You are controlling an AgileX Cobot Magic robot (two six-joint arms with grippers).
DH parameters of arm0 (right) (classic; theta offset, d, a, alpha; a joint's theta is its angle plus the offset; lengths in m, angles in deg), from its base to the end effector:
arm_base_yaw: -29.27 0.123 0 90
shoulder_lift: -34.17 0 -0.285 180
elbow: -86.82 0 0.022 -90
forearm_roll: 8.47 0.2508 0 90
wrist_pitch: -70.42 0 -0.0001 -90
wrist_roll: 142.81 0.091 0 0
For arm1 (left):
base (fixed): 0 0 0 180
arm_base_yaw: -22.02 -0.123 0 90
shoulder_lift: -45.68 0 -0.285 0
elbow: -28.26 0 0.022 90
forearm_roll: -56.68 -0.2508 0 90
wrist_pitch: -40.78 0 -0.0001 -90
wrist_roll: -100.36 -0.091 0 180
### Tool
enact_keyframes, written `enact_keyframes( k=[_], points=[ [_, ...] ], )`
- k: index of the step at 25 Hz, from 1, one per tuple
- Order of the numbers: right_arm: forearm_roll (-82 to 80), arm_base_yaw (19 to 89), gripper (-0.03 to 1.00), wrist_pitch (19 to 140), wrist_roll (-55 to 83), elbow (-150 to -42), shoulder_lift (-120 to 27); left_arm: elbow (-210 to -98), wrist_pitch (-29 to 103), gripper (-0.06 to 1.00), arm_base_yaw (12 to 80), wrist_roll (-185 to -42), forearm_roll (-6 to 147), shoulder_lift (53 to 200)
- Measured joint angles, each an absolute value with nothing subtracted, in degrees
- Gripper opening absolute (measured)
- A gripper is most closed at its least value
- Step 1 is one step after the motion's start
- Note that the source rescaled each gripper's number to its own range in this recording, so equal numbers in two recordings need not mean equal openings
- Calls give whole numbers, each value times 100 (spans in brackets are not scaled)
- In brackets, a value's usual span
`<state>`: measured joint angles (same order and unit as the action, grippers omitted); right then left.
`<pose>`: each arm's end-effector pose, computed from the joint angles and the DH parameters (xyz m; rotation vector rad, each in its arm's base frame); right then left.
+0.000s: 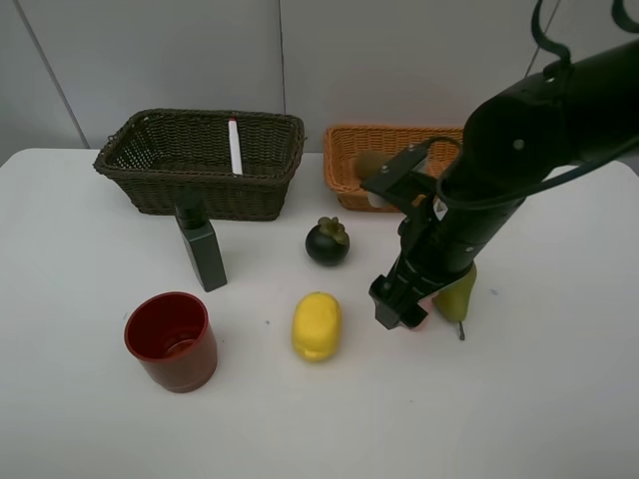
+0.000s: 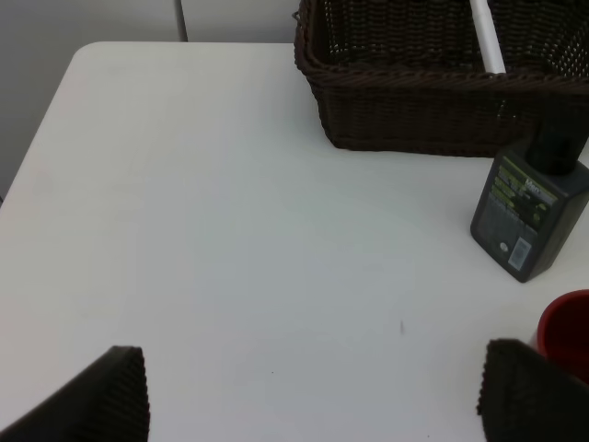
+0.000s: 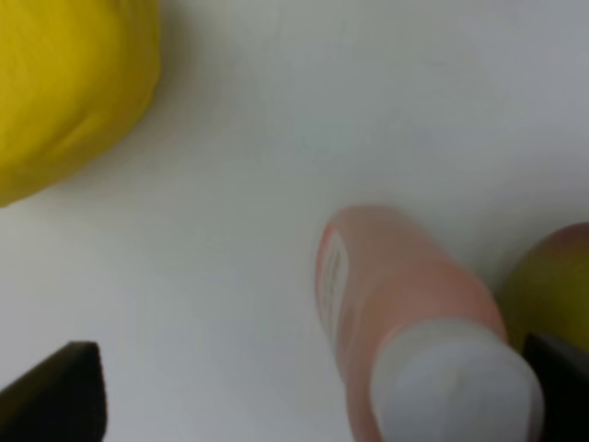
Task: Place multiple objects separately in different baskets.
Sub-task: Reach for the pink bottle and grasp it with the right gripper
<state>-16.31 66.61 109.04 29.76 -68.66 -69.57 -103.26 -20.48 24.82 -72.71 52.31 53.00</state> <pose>0.2425 0.1753 0.1736 -1.2313 2.6204 -0.0509 -0.0064 0.0064 0.2772 -0.0779 2.0393 -0.0151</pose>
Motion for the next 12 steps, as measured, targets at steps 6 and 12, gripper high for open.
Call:
enact_keyframes(
  k=[6,12],
  points=[
    [-1646,6661,98,10667,2976,-6812,-7028,-10326,-2048,93,2482,-7271,5231,5300],
    [-1646,6661,98,10372,2976,-6793,-7411,-10326,-2048,93,2482,-7271,5231,5300]
  ],
)
